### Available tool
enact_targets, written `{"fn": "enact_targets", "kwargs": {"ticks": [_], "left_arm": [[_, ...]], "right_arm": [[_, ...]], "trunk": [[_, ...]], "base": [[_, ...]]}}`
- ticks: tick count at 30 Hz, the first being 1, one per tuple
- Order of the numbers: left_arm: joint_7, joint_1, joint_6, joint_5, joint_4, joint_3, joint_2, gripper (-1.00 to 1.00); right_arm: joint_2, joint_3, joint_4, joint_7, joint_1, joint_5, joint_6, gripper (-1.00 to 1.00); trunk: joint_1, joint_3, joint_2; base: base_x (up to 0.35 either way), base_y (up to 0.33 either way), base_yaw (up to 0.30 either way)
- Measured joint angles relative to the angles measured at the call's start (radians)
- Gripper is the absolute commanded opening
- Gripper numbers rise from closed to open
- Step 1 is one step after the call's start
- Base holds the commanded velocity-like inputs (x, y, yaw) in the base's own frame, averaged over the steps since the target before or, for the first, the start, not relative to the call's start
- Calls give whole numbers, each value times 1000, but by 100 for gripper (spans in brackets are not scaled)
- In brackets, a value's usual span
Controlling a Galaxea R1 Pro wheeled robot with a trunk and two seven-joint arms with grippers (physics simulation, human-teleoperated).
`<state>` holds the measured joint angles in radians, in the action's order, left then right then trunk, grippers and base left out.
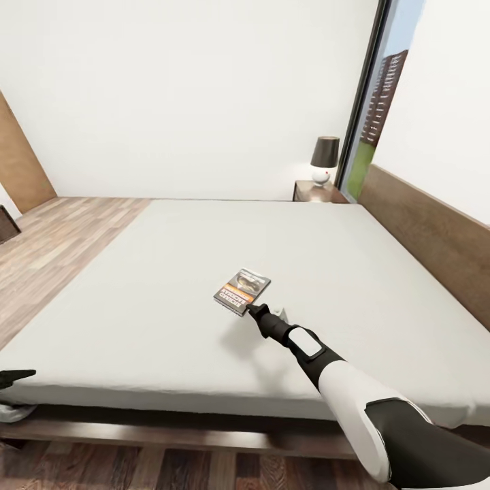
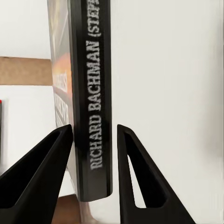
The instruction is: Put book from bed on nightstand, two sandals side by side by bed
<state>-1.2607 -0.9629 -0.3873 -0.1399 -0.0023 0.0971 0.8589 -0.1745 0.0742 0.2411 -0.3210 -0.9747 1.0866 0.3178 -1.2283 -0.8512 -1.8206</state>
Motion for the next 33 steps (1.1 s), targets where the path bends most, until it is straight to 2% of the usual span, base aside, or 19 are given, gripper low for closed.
{"fn": "enact_targets", "kwargs": {"ticks": [6, 16, 22, 33], "left_arm": [[33, 1, -1, 1, 0, 0, -34, 100], [77, 12, 1, 2, 0, 1, -62, 100], [83, 72, 8, 3, -2, 3, -81, 100], [122, 189, 62, 2, -3, 3, -138, 100]], "right_arm": [[0, 0, 0, 0, 0, 0, 0, -100], [0, 0, 0, 0, 0, 0, 0, -100], [0, 0, 0, 0, 0, 0, 0, -100], [0, 0, 0, 0, 0, 0, 0, -100]], "trunk": [[0, 0, 0], [0, 0, 0], [0, 0, 0], [0, 0, 0]], "base": [[0, 0, 238], [0, 0, 238], [0, 0, 238], [0, 0, 238]]}}
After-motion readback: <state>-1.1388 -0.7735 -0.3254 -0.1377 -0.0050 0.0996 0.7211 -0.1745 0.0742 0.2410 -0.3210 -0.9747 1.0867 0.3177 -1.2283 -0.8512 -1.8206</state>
